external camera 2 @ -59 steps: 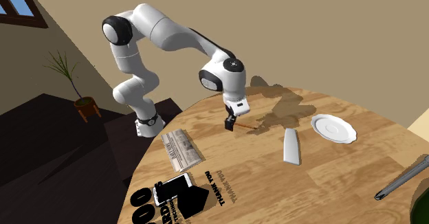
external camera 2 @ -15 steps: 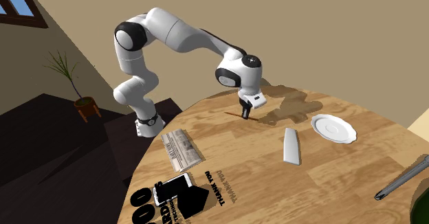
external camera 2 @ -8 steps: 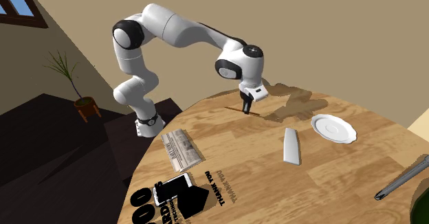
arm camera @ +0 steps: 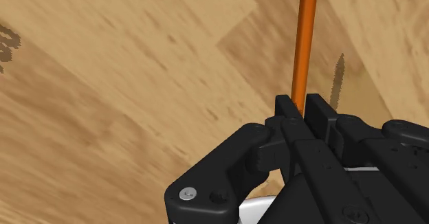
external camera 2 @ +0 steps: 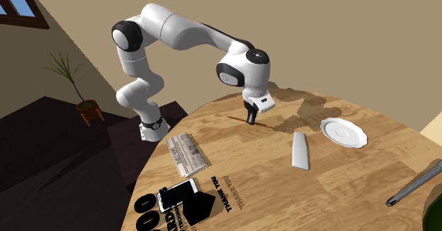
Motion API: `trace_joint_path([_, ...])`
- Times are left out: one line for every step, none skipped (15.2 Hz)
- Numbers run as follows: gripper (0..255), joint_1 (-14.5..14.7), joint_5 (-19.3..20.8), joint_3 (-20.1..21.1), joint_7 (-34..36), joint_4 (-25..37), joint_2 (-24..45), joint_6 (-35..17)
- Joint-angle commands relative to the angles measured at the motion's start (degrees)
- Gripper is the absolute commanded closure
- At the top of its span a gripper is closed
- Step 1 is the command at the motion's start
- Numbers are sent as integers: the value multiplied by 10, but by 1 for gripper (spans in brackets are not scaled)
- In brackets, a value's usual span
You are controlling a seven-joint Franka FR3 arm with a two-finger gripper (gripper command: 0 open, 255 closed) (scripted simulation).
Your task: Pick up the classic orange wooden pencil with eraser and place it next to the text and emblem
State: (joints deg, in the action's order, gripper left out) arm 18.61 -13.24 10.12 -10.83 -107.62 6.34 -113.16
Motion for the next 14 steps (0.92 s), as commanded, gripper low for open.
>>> trace_joint_path([255,-14,1,-12,-24,15,9,11])
trace_joint_path([255,-21,2,-17,-36,21,13,16])
trace_joint_path([255,-28,3,-23,-48,28,18,21])
trace_joint_path([255,-35,3,-28,-59,35,23,26])
trace_joint_path([255,-42,4,-34,-70,43,29,32])
trace_joint_path([255,-49,5,-39,-82,52,35,37])
trace_joint_path([255,-56,5,-44,-93,62,42,43])
trace_joint_path([255,-63,6,-49,-103,73,49,49])
trace_joint_path([255,-70,7,-54,-114,84,56,55])
trace_joint_path([255,-77,8,-59,-125,96,65,61])
trace_joint_path([255,-84,8,-64,-135,109,73,68])
trace_joint_path([255,-91,9,-68,-145,122,83,74])
trace_joint_path([255,-98,10,-72,-155,137,92,81])
trace_joint_path([255,-105,10,-77,-165,152,103,89])
